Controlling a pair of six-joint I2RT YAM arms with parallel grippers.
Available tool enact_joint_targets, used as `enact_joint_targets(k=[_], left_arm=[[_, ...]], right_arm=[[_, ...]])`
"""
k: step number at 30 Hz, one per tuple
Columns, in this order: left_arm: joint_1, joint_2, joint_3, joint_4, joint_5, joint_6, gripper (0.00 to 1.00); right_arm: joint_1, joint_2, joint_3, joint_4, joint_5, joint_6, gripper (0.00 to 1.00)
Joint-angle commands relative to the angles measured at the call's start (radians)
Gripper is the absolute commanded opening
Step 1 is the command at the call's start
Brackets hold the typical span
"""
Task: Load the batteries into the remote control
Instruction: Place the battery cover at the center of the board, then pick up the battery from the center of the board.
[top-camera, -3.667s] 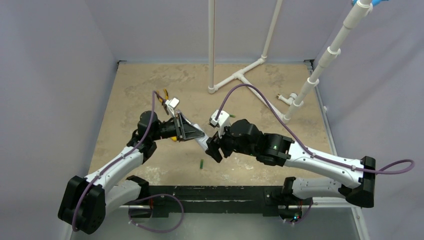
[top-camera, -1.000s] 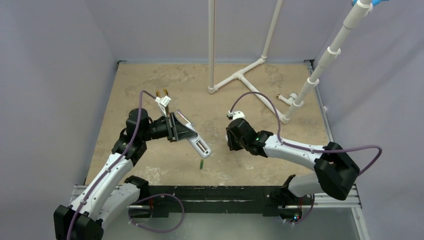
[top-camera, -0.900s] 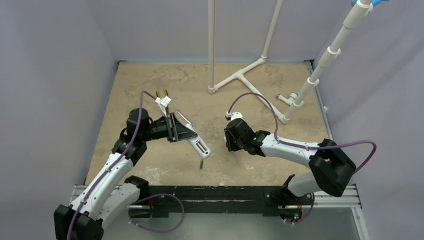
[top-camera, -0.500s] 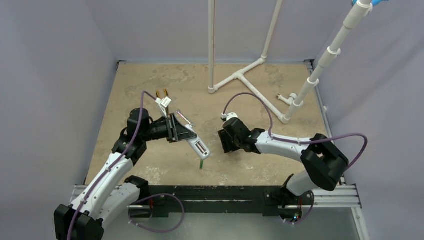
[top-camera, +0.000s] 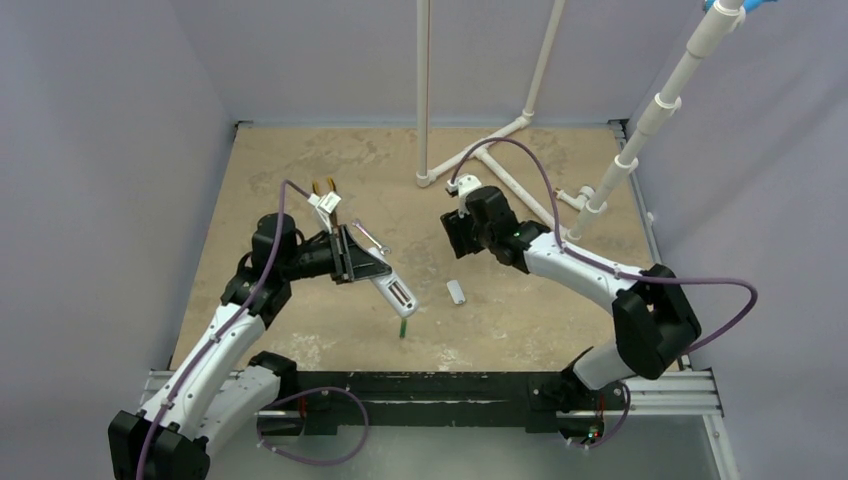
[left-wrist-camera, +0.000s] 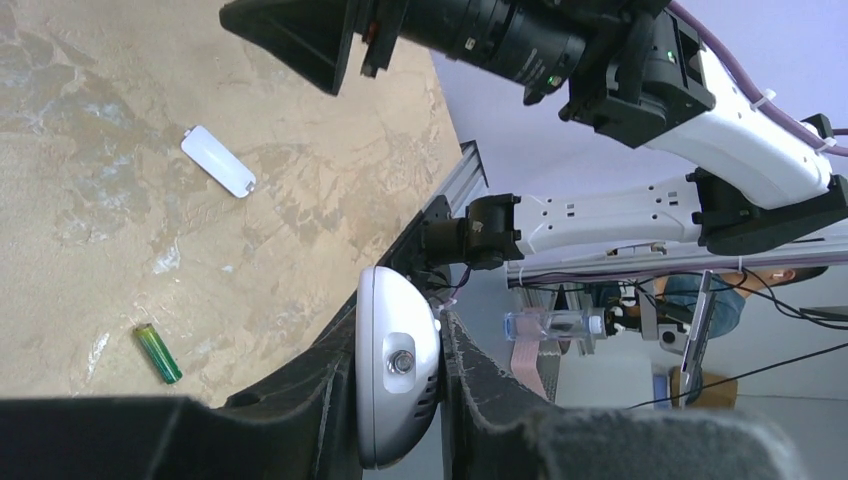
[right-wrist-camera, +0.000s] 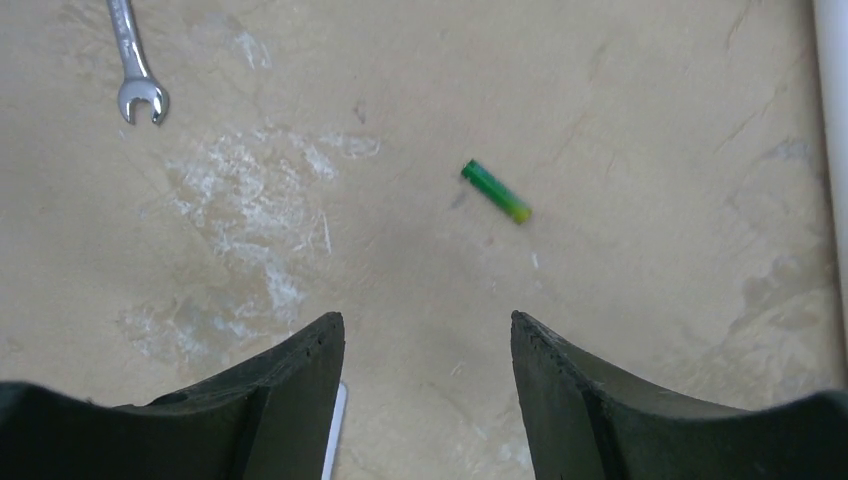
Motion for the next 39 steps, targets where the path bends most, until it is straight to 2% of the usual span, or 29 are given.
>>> enact_joint_targets(k=[1, 4, 6, 8, 12, 16, 23, 29, 39], left_arm=[[0.014, -0.002, 0.066, 0.002, 0.026, 0.030, 0.00], [0.018, 0.000, 0.074, -0.005, 0.026, 0.035, 0.00], [0.019, 0.002, 0.077, -0.006, 0.028, 0.035, 0.00], [0.019, 0.006, 0.075, -0.007, 0.036, 0.033, 0.00], [0.019, 0.006, 0.073, -0.013, 0.041, 0.034, 0.00], [0.021, 0.001, 0.072, -0.016, 0.040, 0.034, 0.00], [0.021, 0.009, 0.074, -0.004, 0.032, 0.029, 0.00], [0.021, 0.026, 0.077, -0.003, 0.032, 0.032, 0.00], [0.022, 0.034, 0.082, 0.001, 0.025, 0.032, 0.00]], right_arm=[[-0.078, 0.028, 0.057, 0.117, -0.247, -0.264, 0.61], [-0.125, 0.097, 0.142, 0.032, -0.426, -0.413, 0.64], [-0.150, 0.179, 0.232, -0.165, -0.567, -0.607, 0.65], [-0.161, 0.276, 0.305, -0.287, -0.606, -0.761, 0.66], [-0.207, 0.378, 0.369, -0.298, -0.651, -0.846, 0.67], [-0.228, 0.415, 0.391, -0.241, -0.661, -0.842, 0.67], [-0.238, 0.460, 0.420, -0.240, -0.600, -0.853, 0.66], [-0.254, 0.497, 0.442, -0.264, -0.580, -0.854, 0.60], [-0.272, 0.499, 0.457, -0.240, -0.563, -0.850, 0.60]])
